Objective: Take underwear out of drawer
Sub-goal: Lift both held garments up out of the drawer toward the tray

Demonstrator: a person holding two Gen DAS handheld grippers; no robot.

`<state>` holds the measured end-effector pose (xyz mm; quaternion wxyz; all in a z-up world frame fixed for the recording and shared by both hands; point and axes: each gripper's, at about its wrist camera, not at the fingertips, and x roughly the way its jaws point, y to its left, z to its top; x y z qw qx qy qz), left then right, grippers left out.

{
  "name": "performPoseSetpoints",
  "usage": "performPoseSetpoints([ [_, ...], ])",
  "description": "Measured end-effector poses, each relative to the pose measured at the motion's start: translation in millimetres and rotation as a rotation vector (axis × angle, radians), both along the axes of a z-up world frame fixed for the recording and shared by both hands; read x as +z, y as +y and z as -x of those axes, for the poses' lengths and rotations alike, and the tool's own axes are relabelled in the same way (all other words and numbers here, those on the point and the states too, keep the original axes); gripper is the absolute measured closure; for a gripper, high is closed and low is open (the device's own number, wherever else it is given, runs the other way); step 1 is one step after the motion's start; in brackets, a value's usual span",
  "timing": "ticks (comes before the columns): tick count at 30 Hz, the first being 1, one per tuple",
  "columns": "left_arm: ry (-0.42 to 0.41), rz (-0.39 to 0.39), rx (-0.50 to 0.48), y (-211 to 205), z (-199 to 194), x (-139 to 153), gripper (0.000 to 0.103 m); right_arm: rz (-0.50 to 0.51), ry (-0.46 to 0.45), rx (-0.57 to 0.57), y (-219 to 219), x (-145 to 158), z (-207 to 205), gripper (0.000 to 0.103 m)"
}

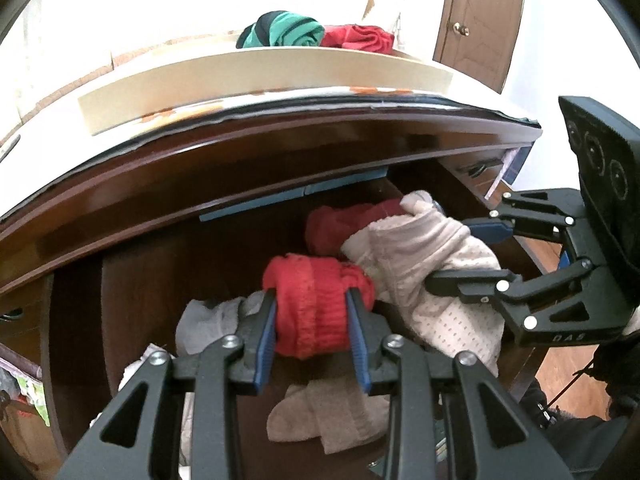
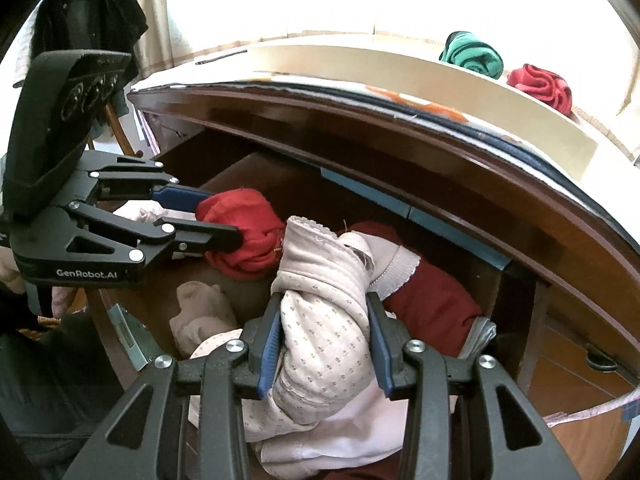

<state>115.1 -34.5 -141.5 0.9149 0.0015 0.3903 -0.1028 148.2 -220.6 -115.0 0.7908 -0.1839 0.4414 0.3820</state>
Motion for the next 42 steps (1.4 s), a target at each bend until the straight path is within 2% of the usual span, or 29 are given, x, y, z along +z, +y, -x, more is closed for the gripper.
performPoseSetpoints([
  [9,-0.036,0.017,0.019,4.9,6.2,5.8,0.072,-0.069,-0.064,-0.023,-9.9,14.1,5.2,0.062],
  [22,-0.13,0.011,0.045,7.3,16.6,24.1,0.072,-0.12,-0.135,-0.046,-19.4,24.2,12.2,0.062],
  [42,-0.228,0.019,0.064,9.9,32.1,47.8,0.072,-0.207,-0.234,-0.065,-29.8,51.6,23.5,0.062],
])
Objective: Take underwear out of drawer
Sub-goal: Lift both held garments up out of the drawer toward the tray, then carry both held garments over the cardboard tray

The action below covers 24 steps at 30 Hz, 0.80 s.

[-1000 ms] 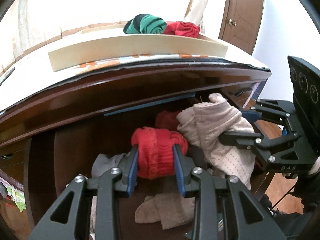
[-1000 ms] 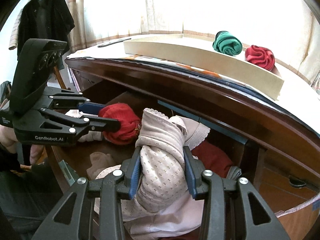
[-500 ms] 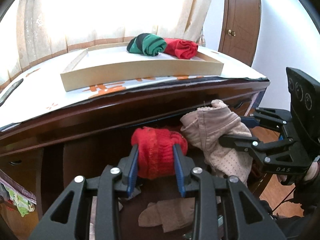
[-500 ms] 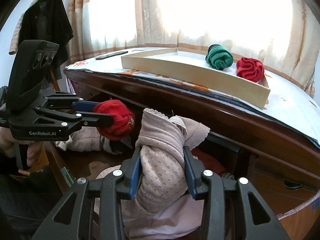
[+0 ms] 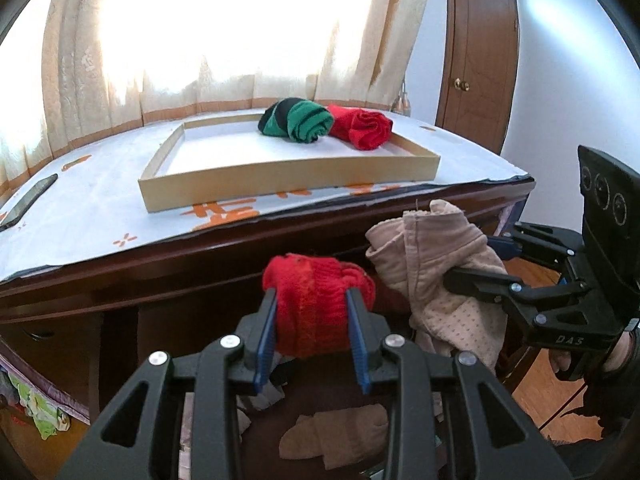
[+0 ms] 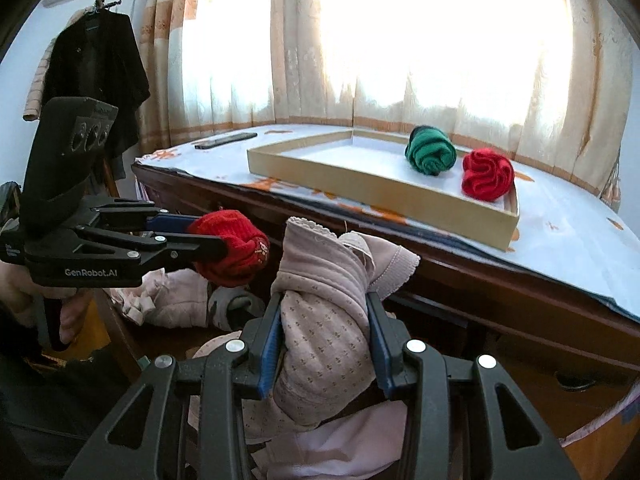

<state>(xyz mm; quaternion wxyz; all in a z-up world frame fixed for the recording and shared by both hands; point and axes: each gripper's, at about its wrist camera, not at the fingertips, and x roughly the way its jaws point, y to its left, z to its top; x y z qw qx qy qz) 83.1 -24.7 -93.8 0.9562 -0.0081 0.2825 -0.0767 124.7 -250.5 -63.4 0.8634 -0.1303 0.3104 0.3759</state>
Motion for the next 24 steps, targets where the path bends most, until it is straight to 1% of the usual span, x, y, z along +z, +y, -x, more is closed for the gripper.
performPoseSetpoints([
  [11,-0.055,0.009,0.018,5.1,11.1,12.9,0.072,-0.035,-0.072,0.013,1.7,18.5,11.2,0.062],
  [24,-0.13,-0.001,0.032,7.4,24.9,29.1,0.072,-0.08,-0.14,0.018,0.7,36.6,21.6,0.062],
])
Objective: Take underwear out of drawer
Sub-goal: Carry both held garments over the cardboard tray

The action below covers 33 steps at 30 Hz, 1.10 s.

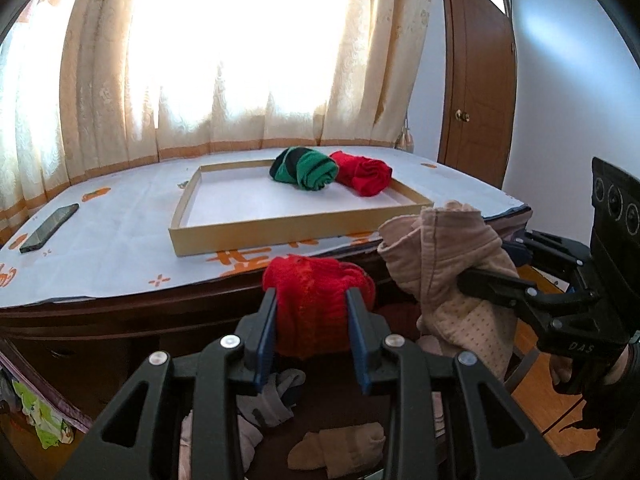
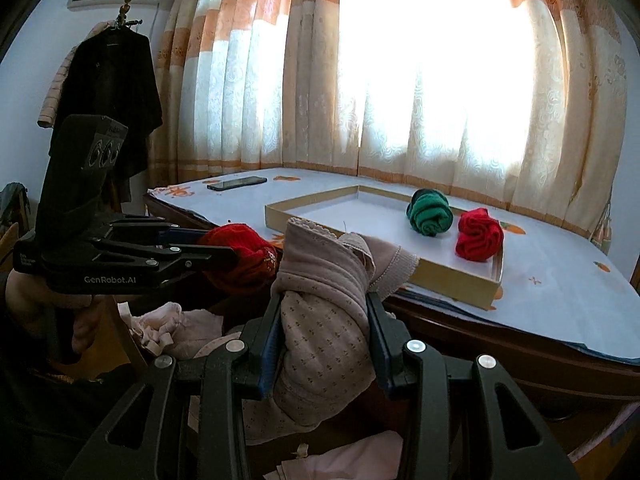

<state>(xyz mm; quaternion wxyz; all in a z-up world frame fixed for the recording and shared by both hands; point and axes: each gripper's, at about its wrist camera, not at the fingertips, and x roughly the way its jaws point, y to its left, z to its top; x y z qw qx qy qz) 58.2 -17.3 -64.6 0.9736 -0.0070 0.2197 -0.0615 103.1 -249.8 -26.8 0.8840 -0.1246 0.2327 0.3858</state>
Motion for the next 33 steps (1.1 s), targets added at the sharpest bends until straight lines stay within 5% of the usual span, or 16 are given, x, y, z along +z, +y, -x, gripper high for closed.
performPoseSetpoints([
  [33,-0.124,-0.046,0.05,3.1,19.2,18.9,0.072,-0.091,-0.114,-0.014,-4.3,25.2,6.9,0.062],
])
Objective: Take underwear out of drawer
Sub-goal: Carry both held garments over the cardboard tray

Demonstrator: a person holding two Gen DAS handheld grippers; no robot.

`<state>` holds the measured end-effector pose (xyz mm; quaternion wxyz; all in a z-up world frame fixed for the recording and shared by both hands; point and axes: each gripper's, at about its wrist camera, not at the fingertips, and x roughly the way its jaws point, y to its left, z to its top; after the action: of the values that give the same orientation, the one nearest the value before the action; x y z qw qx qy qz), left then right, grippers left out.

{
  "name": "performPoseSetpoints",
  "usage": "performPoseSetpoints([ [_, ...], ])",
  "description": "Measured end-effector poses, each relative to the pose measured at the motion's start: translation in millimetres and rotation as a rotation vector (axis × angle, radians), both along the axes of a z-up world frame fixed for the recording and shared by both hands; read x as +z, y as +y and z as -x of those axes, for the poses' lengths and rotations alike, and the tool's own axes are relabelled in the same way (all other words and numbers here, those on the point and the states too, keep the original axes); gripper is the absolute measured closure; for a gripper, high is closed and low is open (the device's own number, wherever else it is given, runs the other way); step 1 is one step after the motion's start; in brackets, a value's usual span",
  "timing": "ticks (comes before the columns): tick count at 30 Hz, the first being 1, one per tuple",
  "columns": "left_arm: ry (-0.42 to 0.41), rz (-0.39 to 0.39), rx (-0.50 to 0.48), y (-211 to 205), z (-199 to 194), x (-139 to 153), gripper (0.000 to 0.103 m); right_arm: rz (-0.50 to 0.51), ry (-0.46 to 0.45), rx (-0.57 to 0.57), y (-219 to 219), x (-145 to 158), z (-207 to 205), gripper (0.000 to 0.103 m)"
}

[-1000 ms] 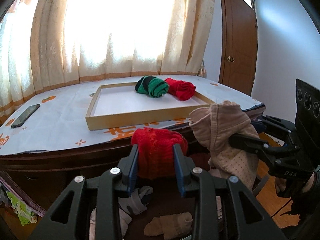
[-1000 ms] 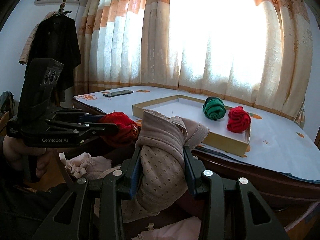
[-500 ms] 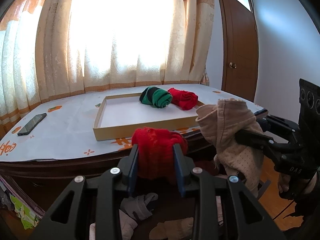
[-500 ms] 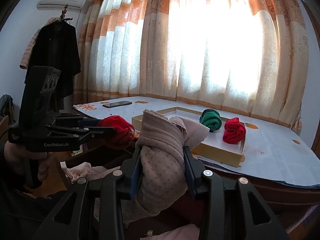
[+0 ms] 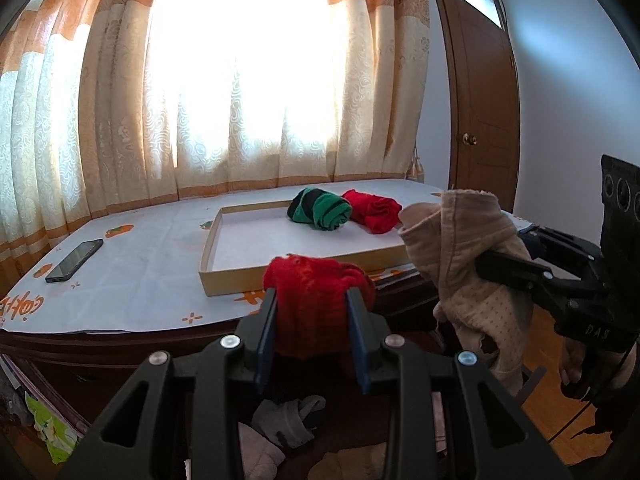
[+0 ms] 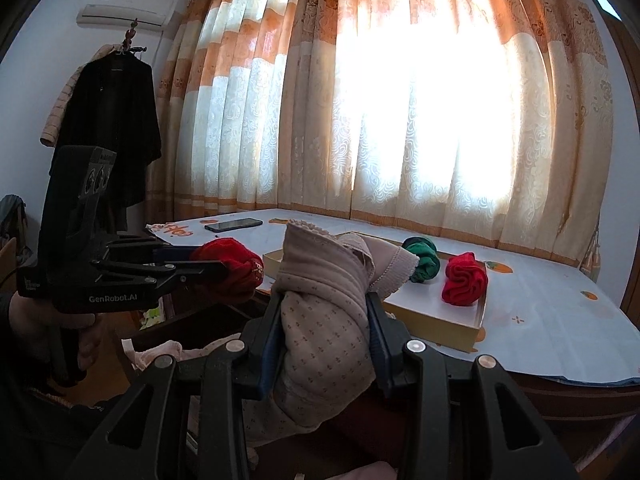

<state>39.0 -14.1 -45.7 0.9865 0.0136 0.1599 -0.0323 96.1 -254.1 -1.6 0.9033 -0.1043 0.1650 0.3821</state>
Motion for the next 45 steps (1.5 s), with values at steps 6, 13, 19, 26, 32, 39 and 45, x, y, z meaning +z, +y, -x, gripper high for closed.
performPoseSetpoints([
  [6,-0.013,-0.003,0.007,2.5,-1.8,0.5,0.072,-0.008,-0.011,-0.007,1.6,2.5,-3.1,0.062],
  [13,-0.033,-0.002,0.016,8.0,-0.8,2.1,0.072,-0.027,-0.022,-0.026,1.2,3.6,-4.2,0.062],
  [19,-0.049,-0.012,0.017,8.1,0.5,3.1,0.072,-0.04,-0.037,-0.033,2.0,8.0,-4.3,0.062],
  [26,-0.063,-0.017,0.023,10.5,-0.9,2.8,0.072,-0.05,-0.042,-0.038,4.7,9.9,-7.0,0.062],
  [32,-0.061,-0.024,0.015,12.9,-5.2,3.4,0.072,-0.047,-0.032,-0.032,7.8,10.1,-10.0,0.062],
  [39,-0.035,-0.02,-0.011,18.1,-15.5,8.1,0.072,-0.022,-0.035,-0.017,16.8,15.9,-17.9,0.062],
  [45,-0.03,-0.027,-0.01,23.5,-24.6,14.2,0.072,0.011,-0.048,-0.009,24.8,24.4,-26.7,0.062],
])
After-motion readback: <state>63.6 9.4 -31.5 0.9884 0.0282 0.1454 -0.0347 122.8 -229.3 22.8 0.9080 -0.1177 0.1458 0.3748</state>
